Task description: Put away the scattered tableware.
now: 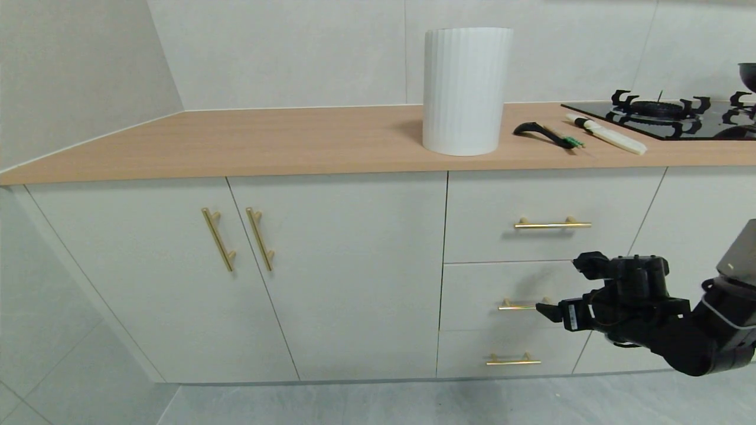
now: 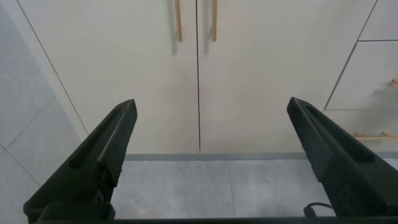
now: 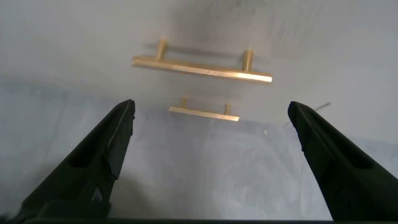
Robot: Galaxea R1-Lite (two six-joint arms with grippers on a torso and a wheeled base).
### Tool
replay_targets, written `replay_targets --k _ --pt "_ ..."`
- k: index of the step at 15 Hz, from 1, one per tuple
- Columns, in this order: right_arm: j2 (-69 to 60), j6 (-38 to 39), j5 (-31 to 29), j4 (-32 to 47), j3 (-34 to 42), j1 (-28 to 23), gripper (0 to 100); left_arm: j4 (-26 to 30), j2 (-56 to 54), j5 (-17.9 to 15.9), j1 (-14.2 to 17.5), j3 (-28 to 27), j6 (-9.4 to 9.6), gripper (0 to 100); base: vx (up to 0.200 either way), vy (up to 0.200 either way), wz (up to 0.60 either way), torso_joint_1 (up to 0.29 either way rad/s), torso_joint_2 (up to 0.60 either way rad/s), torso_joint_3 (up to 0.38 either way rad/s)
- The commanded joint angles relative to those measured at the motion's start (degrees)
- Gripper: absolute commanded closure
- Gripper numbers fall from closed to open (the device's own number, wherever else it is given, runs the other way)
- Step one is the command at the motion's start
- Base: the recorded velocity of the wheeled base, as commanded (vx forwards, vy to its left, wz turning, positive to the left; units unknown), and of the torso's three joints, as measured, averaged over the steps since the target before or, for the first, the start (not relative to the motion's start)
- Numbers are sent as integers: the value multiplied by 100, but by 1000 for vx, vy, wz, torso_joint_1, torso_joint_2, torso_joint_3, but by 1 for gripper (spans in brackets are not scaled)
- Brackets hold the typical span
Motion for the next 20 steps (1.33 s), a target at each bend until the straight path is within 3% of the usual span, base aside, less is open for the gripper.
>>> replay_targets --k 1,13,20 --pt "732 2 -75 -378 -118 -37 0 9 1 4 0 1 0 0 0 0 0 0 0 0" --pt "1831 433 -691 -1406 -909 -125 0 9 1 4 0 1 0 0 0 0 0 0 0 0" --pt "2033 776 -717 -1319 -1138 -72 0 0 1 4 0 1 0 0 0 0 0 0 0 0"
